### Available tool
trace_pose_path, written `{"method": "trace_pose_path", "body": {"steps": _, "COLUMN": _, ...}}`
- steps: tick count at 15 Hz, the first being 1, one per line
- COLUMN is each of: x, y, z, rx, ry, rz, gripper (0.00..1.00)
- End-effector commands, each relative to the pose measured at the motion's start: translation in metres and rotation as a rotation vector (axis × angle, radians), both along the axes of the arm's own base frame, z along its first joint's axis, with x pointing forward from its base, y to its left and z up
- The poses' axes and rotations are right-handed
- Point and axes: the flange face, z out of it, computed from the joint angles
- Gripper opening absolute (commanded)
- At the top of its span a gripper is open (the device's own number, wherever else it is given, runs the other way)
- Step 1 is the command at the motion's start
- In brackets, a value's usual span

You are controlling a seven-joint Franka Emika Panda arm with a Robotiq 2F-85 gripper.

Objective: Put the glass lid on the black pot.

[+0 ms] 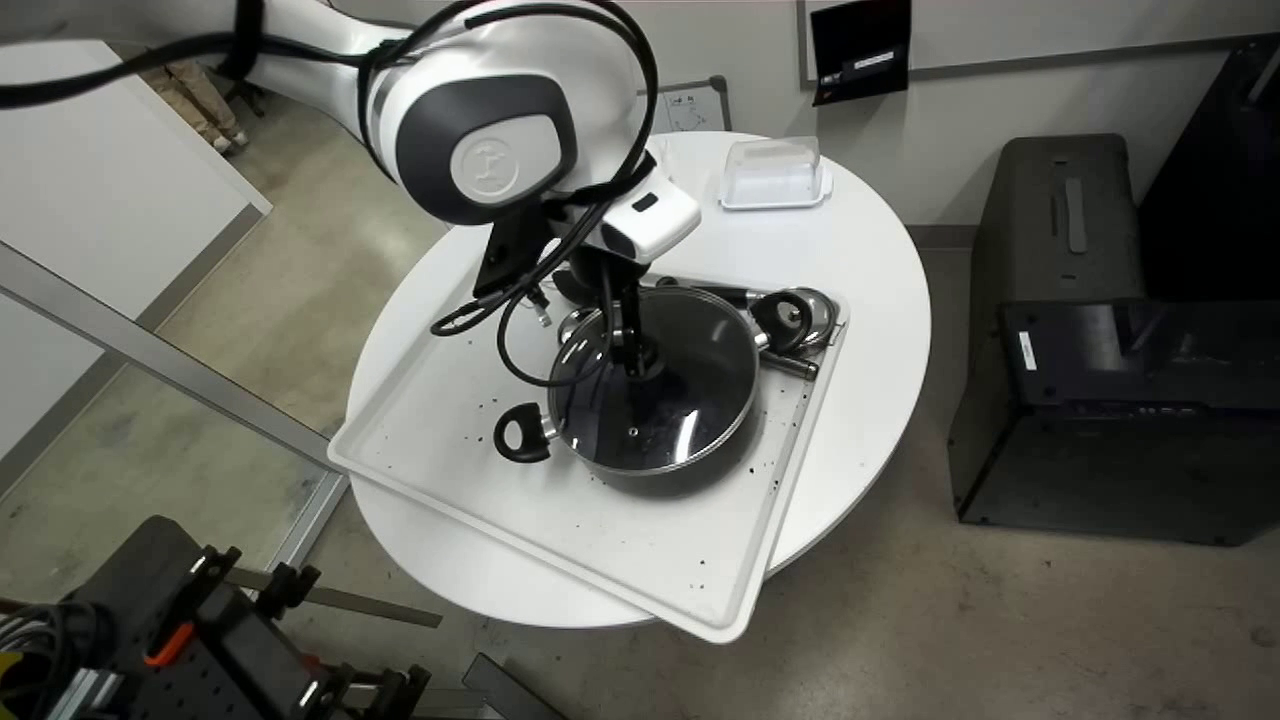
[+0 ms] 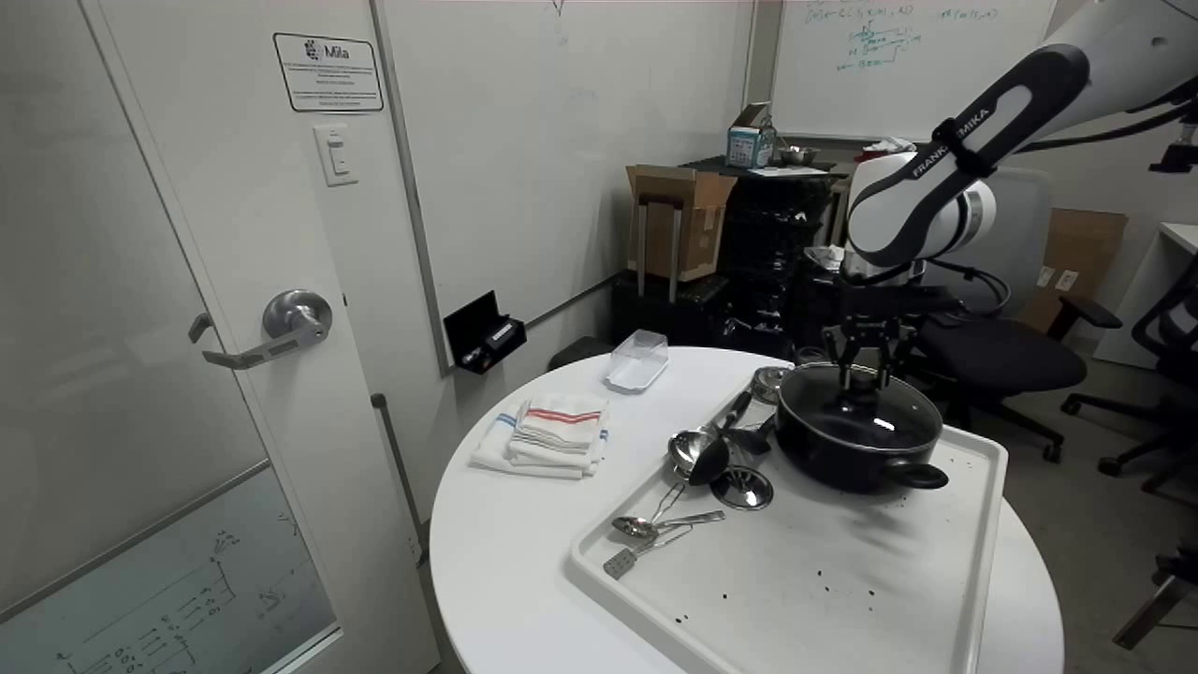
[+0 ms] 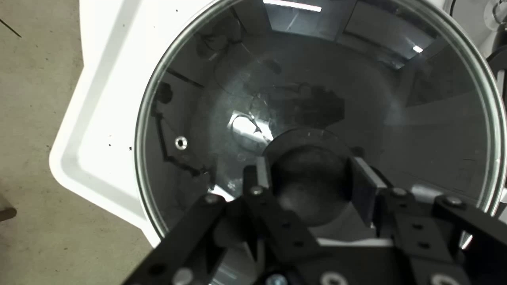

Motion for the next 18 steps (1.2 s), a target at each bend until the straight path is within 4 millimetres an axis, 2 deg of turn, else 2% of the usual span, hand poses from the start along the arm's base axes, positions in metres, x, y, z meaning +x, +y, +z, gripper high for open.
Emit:
{"method": "trace_pose_path", "body": {"steps": 1, "x": -0.001, "y": 0.005, "z": 0.014, "rx": 0.045, "ry": -0.034, "rz": 0.005, "gripper": 0.25}}
{"method": "trace_pose_path", "body": {"steps": 6, "x": -0.003, "y": 0.004, "z": 0.008, "rx": 0.093, "ry": -0.038, "rz": -0.008, "gripper": 0.25}}
{"method": "trace_pose_path", "body": {"steps": 7, "x": -0.003, "y": 0.003, "z": 0.007, "rx": 0.100, "ry": -0.040, "rz": -0.011, "gripper": 0.37}}
{"method": "trace_pose_path", "body": {"steps": 8, "x": -0.004, "y": 0.002, "z": 0.008, "rx": 0.102, "ry": -0.043, "rz": -0.011, "gripper": 0.75}}
{"method": "trace_pose_path", "body": {"steps": 10, "x": -0.004, "y": 0.003, "z": 0.011, "rx": 0.113, "ry": -0.054, "rz": -0.013, "gripper": 0.82}}
{"method": "trace_pose_path", "body": {"steps": 12, "x": -0.002, "y": 0.005, "z": 0.017, "rx": 0.119, "ry": -0.065, "rz": -0.009, "gripper": 0.97}}
{"method": "trace_pose_path", "body": {"steps": 14, "x": 0.000, "y": 0.008, "z": 0.024, "rx": 0.121, "ry": -0.079, "rz": 0.002, "gripper": 1.00}}
{"method": "trace_pose_path", "body": {"steps": 18, "x": 0.005, "y": 0.011, "z": 0.037, "rx": 0.126, "ry": -0.100, "rz": 0.019, "gripper": 1.00}}
